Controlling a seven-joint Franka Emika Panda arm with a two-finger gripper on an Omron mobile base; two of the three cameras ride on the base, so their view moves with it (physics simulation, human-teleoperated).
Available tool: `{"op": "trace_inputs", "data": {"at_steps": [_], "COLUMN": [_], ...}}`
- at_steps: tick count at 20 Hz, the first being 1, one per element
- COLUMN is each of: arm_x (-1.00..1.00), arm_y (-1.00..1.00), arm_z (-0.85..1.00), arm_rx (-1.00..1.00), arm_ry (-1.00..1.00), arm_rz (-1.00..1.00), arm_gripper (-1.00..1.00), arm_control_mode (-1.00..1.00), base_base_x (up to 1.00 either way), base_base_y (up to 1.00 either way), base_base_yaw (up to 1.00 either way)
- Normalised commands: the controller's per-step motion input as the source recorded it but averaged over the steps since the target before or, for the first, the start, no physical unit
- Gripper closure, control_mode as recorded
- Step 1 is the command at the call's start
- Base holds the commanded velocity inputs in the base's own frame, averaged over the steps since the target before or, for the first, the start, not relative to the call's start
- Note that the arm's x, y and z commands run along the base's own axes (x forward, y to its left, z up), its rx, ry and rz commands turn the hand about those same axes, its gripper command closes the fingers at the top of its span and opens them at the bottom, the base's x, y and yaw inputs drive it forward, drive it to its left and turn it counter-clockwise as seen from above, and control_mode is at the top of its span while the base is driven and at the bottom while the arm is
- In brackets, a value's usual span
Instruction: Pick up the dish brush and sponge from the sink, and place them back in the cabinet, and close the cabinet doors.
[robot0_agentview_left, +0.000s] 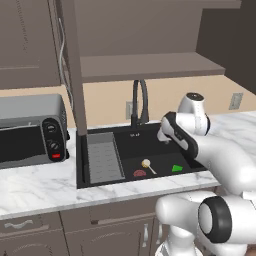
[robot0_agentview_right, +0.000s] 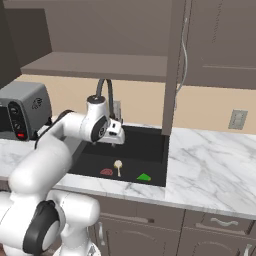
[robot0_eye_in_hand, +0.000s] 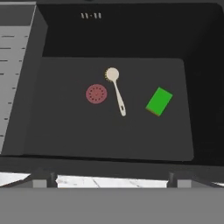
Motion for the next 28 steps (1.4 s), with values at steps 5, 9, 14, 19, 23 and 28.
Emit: {"op": "trace_inputs", "data": {"at_steps": [5, 9, 14, 19, 23, 28], "arm_x": [0.18, 0.23, 0.19, 0.17, 0.18, 0.18], "arm_y": [-0.04, -0.03, -0.05, -0.03, -0.01, -0.02], "arm_z": [-0.3, -0.28, -0.27, -0.24, -0.23, -0.23], "arm_rx": [0.0, 0.0, 0.0, 0.0, 0.0, 0.0], "arm_ry": [0.0, 0.0, 0.0, 0.0, 0.0, 0.0], "arm_rz": [0.02, 0.02, 0.02, 0.01, 0.0, 0.0], "arm_gripper": [-1.0, -1.0, -1.0, -1.0, -1.0, -1.0], "arm_control_mode": [-1.0, -1.0, -1.0, -1.0, -1.0, -1.0], "base_base_x": [0.0, 0.0, 0.0, 0.0, 0.0, 0.0], "base_base_y": [0.0, 0.0, 0.0, 0.0, 0.0, 0.0], "base_base_yaw": [0.0, 0.0, 0.0, 0.0, 0.0, 0.0]}}
